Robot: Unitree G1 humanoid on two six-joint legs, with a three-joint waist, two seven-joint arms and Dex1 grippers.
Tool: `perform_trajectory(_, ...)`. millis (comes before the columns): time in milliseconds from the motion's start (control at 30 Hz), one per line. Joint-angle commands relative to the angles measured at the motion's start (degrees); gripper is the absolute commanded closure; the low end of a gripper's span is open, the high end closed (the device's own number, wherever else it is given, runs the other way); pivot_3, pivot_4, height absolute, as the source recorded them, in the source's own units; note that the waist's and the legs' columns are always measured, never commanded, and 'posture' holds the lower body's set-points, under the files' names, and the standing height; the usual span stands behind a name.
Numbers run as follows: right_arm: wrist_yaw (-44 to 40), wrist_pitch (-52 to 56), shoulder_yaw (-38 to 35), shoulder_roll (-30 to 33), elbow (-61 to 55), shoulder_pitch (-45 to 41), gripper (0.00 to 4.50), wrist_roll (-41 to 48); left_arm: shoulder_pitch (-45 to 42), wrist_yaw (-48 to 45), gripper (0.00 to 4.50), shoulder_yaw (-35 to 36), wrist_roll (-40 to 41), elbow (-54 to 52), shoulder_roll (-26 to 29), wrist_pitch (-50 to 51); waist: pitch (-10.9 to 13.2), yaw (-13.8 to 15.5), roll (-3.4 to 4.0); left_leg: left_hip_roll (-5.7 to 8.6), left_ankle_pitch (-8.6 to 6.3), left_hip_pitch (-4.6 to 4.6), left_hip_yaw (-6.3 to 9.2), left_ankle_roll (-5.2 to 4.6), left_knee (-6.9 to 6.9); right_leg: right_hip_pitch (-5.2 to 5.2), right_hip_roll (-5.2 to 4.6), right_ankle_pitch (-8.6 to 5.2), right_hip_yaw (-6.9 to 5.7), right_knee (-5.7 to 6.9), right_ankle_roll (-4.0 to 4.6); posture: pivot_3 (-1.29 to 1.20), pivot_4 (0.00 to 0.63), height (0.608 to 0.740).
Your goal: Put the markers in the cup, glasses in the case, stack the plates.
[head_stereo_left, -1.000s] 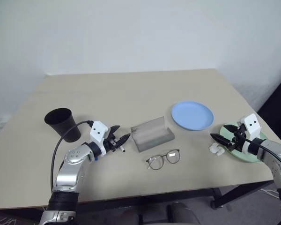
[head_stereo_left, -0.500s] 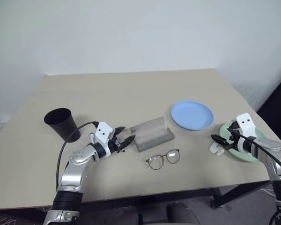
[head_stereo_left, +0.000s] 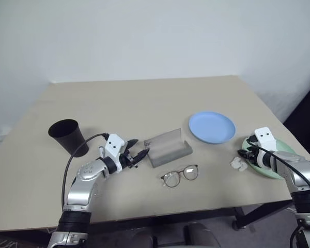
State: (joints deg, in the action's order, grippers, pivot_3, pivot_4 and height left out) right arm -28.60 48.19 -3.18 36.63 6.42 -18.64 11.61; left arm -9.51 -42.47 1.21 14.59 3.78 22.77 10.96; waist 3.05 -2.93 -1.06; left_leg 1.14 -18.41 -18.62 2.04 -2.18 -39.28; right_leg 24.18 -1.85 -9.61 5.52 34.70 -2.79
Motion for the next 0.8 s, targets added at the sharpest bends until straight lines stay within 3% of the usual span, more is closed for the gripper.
perform_trajectory(33, 0.7, 0.3, -1.1, 0.4, -0.3, -1.9, 3.68, -0.5, -0.9, 0.1, 1.26, 0.7, 1.1, -2.2, 0.2, -0.3, 0.0, 0.0, -0.01, 0.01, 0.00, -0.01, 0.01, 0.00, 0.00, 0.00, 0.00, 0.00, 0.00, 0.00, 0.00, 0.00, 0.000, 0.740)
perform_trajectory(133, 0.5, -0.1, -1.1, 0.2, -1.1, -2.1, 4.48, -0.6, -1.2, 0.0, 1.26, 0.7, 1.0, -2.0, 0.2, -0.4, 0.0, -0.2, -0.03, -0.01, 0.00, 0.01, -0.05, 0.00, -0.01, -0.01, 0.00, 0.00, 0.03, -0.01, 0.00, 0.00, 0.000, 0.740)
perform_trajectory(467, -6.2, -14.4, 2.7, 5.4, -8.1, -6.6, 4.48, -4.0, -1.9, -0.1, 1.26, 0.5, 0.9, -1.4, 0.1, -0.4, 0.0, -0.2, 0.08, -0.03, 0.01, 0.00, -0.08, 0.00, 0.01, 0.09, 0.01, 0.00, 0.02, 0.02, 0.00, 0.00, 0.000, 0.740)
perform_trajectory(633, -12.1, -20.4, 6.8, 3.2, -9.7, -10.0, 4.48, -3.1, -2.2, -0.1, 1.26, 0.4, 0.9, -1.3, -0.1, -0.4, 0.0, 0.0, 0.04, -0.03, 0.00, 0.00, 0.02, 0.00, 0.12, 0.10, 0.02, 0.01, -0.04, 0.01, 0.00, 0.00, 0.000, 0.740)
perform_trajectory(800, -14.7, -28.2, 11.9, -1.7, -0.2, -14.7, 4.48, -5.8, -3.1, -0.3, 1.26, 0.0, 0.8, -0.6, -0.5, -0.6, 0.0, 0.0, 0.02, 0.00, 0.00, -0.02, 0.02, 0.00, 0.08, 0.09, -0.02, 0.01, -0.03, 0.00, 0.00, 0.00, 0.000, 0.740)
